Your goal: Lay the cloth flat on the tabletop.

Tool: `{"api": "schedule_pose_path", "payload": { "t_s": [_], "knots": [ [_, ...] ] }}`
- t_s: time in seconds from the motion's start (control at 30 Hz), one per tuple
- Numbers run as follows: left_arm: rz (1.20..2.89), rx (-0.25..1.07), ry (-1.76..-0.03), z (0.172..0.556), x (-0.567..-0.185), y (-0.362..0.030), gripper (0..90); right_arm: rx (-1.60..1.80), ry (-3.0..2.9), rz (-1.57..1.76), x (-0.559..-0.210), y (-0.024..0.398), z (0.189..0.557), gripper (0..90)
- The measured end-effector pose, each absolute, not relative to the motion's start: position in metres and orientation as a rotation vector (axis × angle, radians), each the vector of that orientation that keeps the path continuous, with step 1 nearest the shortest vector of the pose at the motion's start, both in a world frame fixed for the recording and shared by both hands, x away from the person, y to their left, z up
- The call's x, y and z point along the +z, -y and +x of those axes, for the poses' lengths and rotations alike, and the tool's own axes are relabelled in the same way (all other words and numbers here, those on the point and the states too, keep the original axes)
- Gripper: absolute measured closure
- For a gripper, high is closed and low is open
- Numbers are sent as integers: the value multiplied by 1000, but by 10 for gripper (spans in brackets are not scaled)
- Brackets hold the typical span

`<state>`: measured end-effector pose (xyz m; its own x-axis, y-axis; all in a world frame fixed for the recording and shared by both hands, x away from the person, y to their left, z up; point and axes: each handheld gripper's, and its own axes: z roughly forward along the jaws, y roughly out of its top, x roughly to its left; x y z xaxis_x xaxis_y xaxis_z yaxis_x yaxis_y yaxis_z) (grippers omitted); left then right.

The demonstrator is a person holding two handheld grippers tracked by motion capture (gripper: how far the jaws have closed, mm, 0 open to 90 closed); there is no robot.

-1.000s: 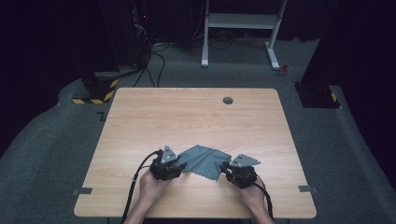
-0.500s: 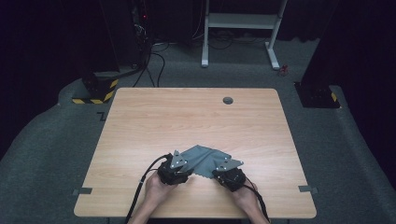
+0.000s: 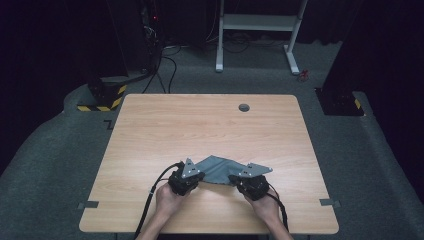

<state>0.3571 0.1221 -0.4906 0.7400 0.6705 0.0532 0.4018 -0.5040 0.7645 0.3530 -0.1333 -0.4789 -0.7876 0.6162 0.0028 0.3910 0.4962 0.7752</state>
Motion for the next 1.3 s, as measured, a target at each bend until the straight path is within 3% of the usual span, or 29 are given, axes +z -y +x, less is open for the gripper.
{"api": "schedule_pose_path", "payload": {
  "t_s": [0.2, 0.3, 0.37, 0.5, 0.6, 0.8, 1.03, 1.2, 1.3],
  "knots": [
    [2134, 444, -818, 362, -488, -126, 888, 1185, -2457, 881, -475, 136, 363, 893],
    [2115, 447, -825, 361, -487, -126, 761, 1207, -2428, 923, -471, 137, 373, 893],
    [2110, 444, -812, 359, -487, -125, 579, 1207, -2418, 953, -467, 136, 387, 893],
    [2159, 447, -799, 359, -492, -119, 546, 1189, -2420, 941, -462, 131, 396, 892],
    [2183, 457, -794, 361, -495, -118, 589, 1187, -2424, 935, -461, 130, 398, 892],
    [2184, 453, -813, 368, -496, -120, 889, 1186, -2444, 957, -463, 132, 400, 890],
    [2148, 392, -845, 383, -485, -127, 895, 1188, -2438, 982, -462, 131, 407, 881],
    [2109, 354, -888, 399, -477, -130, 898, 1182, -2445, 993, -465, 129, 408, 786],
    [2095, 340, -905, 406, -474, -130, 899, 1200, -2434, 984, -465, 128, 407, 680]
  ]
}}
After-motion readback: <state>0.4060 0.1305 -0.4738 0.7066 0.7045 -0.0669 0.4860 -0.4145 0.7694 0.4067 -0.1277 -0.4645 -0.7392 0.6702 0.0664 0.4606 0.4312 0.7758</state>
